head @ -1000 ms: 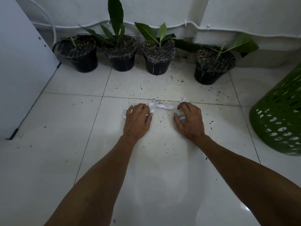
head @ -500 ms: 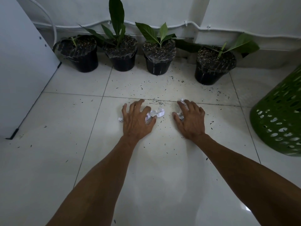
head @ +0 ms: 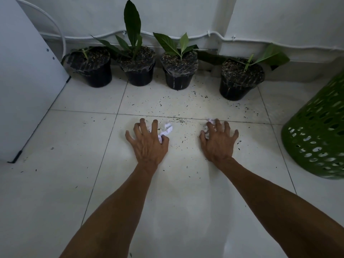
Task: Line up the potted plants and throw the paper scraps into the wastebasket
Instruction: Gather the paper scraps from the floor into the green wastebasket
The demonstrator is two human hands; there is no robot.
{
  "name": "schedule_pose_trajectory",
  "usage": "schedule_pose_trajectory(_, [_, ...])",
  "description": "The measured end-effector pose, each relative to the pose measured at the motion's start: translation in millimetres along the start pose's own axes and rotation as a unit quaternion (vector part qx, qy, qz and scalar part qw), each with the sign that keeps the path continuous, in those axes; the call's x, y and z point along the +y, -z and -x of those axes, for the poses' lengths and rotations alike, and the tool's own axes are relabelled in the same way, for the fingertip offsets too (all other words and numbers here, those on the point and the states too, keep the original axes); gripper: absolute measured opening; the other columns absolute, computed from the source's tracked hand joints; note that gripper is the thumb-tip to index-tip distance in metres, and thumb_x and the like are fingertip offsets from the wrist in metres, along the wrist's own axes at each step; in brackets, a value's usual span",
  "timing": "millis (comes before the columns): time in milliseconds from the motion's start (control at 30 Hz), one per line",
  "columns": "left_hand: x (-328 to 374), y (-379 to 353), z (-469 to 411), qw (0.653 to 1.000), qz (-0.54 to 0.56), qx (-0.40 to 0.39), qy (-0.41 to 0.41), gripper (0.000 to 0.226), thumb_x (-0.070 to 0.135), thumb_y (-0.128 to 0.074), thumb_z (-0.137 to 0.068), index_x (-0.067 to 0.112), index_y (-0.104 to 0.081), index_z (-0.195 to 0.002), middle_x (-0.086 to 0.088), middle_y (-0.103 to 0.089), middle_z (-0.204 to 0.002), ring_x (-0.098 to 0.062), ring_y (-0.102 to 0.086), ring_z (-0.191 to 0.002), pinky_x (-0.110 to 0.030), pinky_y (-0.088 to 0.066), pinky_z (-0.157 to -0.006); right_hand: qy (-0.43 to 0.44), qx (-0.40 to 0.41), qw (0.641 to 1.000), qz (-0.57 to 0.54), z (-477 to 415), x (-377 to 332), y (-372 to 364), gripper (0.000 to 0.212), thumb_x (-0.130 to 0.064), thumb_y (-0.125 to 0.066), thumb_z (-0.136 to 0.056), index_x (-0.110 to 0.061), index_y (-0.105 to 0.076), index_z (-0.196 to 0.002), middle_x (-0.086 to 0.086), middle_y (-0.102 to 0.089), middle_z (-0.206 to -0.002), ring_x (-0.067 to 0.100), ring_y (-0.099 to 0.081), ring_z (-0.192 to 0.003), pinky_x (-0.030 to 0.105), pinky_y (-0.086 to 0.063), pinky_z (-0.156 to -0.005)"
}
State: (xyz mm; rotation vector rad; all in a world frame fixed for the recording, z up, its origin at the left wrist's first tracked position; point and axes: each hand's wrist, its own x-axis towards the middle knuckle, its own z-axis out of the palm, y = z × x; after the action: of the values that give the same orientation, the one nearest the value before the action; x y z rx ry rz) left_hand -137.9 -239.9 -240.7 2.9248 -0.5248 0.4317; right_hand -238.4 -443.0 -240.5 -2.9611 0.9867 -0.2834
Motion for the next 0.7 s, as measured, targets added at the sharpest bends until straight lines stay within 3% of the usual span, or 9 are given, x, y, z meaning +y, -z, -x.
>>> schedule_pose_trajectory(133, [-3.3,-0.9,1.7,1.0,0.0,-0.02,0.001,0.042,0.042,-0.045,-0.089,0.029,-0.056,-0.128,-0.013,-0.051,-0.129,-0.031,-0.05,-0.106,-0.045,-0.039,-0.08,-0.01,0.001,1.0,0.025,2.0,-3.9,7.2,0.048,-0.05,-0.042,-0.094,-0.019,-0.057,-0.127,0.014,-0.058,-0.125,0.034,-0.053,-0.106,0.045,-0.047,-0.077])
schedule_pose_trajectory(267, [-5.1,-4.9,-0.8,0.995,0.02,-0.016,-0.094,0.045,0.034,-0.055,-0.092,0.033,-0.051,-0.137,-0.011,-0.056,-0.122,-0.027,-0.054,-0.096,-0.038,-0.046,-0.068,-0.003,0.028,0.999,-0.02,5.1,-4.2,7.2,0.036,-0.037,-0.047,-0.097,-0.014,-0.059,-0.122,0.014,-0.059,-0.112,0.033,-0.057,-0.09,0.033,-0.046,-0.056])
schedule_pose_trajectory(367, [-4.4,-3.4,-2.9,0.989,0.057,-0.016,-0.133,0.031,0.03,-0.056,-0.094,0.032,-0.06,-0.125,-0.005,-0.057,-0.11,-0.023,-0.058,-0.086,-0.03,-0.047,-0.054,0.014,0.045,0.998,-0.037,6.4,-4.2,6.5,0.029,-0.031,-0.048,-0.098,-0.011,-0.062,-0.115,0.012,-0.062,-0.103,0.031,-0.062,-0.073,0.03,-0.041,-0.054])
schedule_pose_trajectory(467, [-3.4,-1.8,-0.8,0.983,0.116,-0.015,-0.14,0.016,0.031,-0.056,-0.096,0.027,-0.066,-0.108,0.002,-0.059,-0.099,-0.018,-0.061,-0.076,-0.027,-0.048,-0.046,0.021,0.07,0.995,-0.061,7.4,-3.4,5.0,0.023,-0.028,-0.053,-0.097,-0.01,-0.066,-0.09,0.008,-0.063,-0.083,0.029,-0.061,-0.058,0.028,-0.04,-0.051])
schedule_pose_trajectory(567, [-1.2,-2.2,-1.4,0.983,0.124,-0.014,-0.135,0.028,0.041,-0.048,-0.1,0.021,-0.064,-0.088,0.003,-0.057,-0.076,-0.021,-0.057,-0.058,-0.03,-0.047,-0.044,0.021,0.089,0.994,-0.067,8.4,-3.0,5.2,0.026,-0.023,-0.062,-0.09,-0.01,-0.063,-0.068,0.006,-0.06,-0.064,0.027,-0.053,-0.043,0.024,-0.032,-0.048])
schedule_pose_trajectory(633, [-0.4,-2.8,-1.7,0.982,0.12,-0.026,-0.145,0.033,0.042,-0.057,-0.097,0.018,-0.06,-0.075,0.002,-0.055,-0.064,-0.023,-0.052,-0.047,-0.026,-0.041,-0.042,0.018,0.086,0.994,-0.069,9.4,-4.6,6.8,0.029,-0.018,-0.066,-0.086,-0.01,-0.06,-0.059,0.006,-0.056,-0.054,0.028,-0.045,-0.036,0.023,-0.028,-0.049])
schedule_pose_trajectory(700, [1.0,-0.4,-0.9,0.983,0.109,-0.047,-0.142,0.028,0.027,-0.072,-0.089,0.014,-0.059,-0.068,-0.001,-0.059,-0.06,-0.028,-0.053,-0.041,-0.023,-0.033,-0.044,0.019,0.053,0.995,-0.08,9.5,-6.6,12.2,0.032,-0.013,-0.065,-0.083,-0.009,-0.053,-0.054,0.007,-0.05,-0.048,0.027,-0.036,-0.037,0.025,-0.028,-0.05])
